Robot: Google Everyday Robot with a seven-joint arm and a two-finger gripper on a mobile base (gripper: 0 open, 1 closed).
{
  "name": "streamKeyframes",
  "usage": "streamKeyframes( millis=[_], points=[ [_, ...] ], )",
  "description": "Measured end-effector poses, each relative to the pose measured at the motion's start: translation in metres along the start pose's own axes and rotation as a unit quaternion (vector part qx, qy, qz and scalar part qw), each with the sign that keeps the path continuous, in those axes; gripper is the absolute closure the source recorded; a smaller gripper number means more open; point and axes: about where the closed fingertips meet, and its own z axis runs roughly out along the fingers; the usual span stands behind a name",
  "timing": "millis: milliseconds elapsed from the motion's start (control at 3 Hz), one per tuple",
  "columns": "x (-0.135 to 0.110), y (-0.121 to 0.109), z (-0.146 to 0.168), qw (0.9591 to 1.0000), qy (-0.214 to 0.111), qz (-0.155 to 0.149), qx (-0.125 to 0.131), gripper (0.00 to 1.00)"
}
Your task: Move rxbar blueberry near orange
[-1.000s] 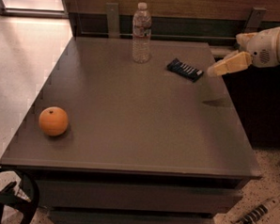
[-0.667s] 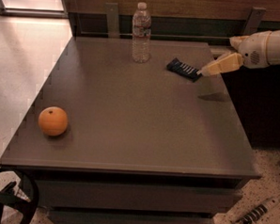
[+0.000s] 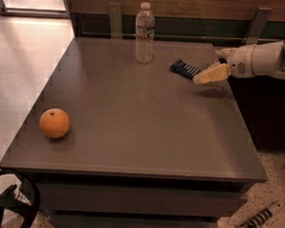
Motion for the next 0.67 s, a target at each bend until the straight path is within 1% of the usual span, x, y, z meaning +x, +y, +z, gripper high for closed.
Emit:
streamKeyframes(
  millis=[667],
  points=[
    [0.022,0.003,0.041,0.9992,-0.026,0.022,-0.022,0.0]
  ],
)
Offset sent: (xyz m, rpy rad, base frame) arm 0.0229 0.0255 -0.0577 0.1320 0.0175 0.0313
